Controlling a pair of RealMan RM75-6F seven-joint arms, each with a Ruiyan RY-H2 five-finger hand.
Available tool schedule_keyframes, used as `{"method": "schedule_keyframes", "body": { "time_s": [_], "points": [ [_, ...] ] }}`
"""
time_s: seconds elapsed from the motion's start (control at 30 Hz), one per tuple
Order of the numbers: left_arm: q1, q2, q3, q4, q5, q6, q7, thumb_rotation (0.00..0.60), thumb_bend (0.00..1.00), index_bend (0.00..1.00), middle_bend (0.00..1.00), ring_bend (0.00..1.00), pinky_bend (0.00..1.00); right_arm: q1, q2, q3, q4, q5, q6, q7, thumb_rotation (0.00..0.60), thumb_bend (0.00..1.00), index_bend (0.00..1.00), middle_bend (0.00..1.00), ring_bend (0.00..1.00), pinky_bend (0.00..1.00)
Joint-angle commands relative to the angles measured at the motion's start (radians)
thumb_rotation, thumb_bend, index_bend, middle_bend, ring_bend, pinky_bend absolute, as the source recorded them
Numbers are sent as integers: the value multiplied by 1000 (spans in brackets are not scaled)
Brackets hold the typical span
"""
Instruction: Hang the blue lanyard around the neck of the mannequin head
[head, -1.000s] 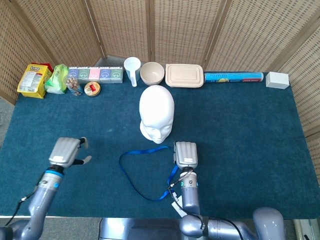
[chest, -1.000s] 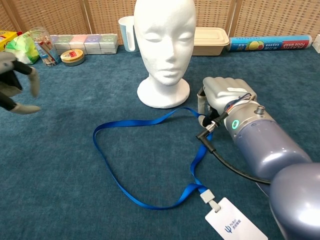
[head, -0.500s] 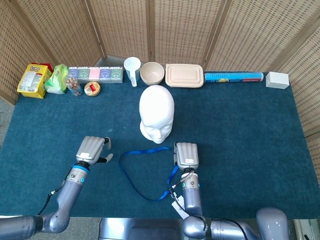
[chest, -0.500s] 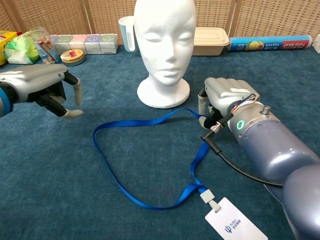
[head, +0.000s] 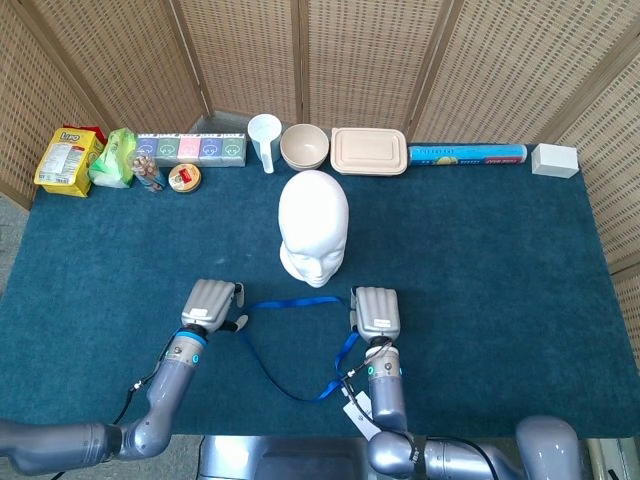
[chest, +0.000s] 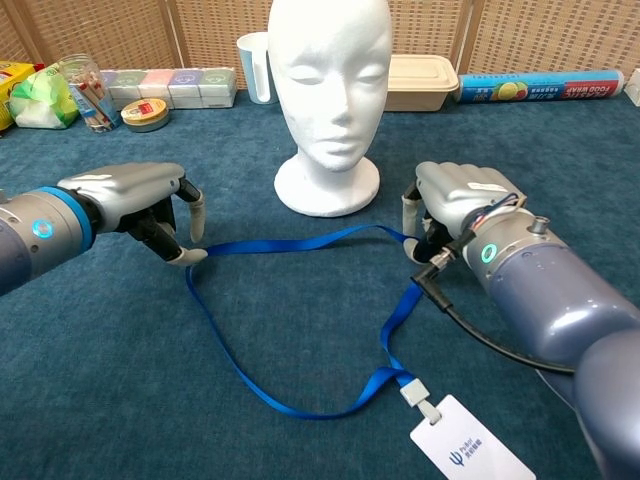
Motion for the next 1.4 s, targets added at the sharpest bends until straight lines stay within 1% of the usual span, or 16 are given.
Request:
{"method": "schedule_keyframes", "body": {
  "time_s": [0.03,0.33,0.6,0.77,0.9,1.4],
  "points": [
    [-14,-22,-1,28,-22,-3,4,507,302,500,1000,1000,1000,-1,1,0,1,2,-2,2,600,485,596,865,1000,1000],
    [-36,-53,-3,75,-61,-7,-1,508,302,500,1000,1000,1000,-2,6,1,5,12,-10,11,600,486,596,865,1000,1000],
    [-45,-67,-4,88,-75,-7,-18,505,317,503,1000,1000,1000,-3,9,-1,4,18,-11,16,600,485,599,865,1000,1000],
    [-47,-71,-4,93,-80,2,-24,506,355,558,1000,1000,1000,-3,10,-2,4,21,-14,19,600,486,599,865,1000,1000],
    [-50,-77,-1,100,-82,5,-25,506,367,582,1000,1000,1000,-3,10,-1,4,23,-15,22,600,485,599,865,1000,1000],
    [-60,-85,6,129,-96,3,-31,508,420,633,1000,1000,1000,-4,16,5,-6,33,-11,32,600,485,609,869,1000,1000]
  ]
}}
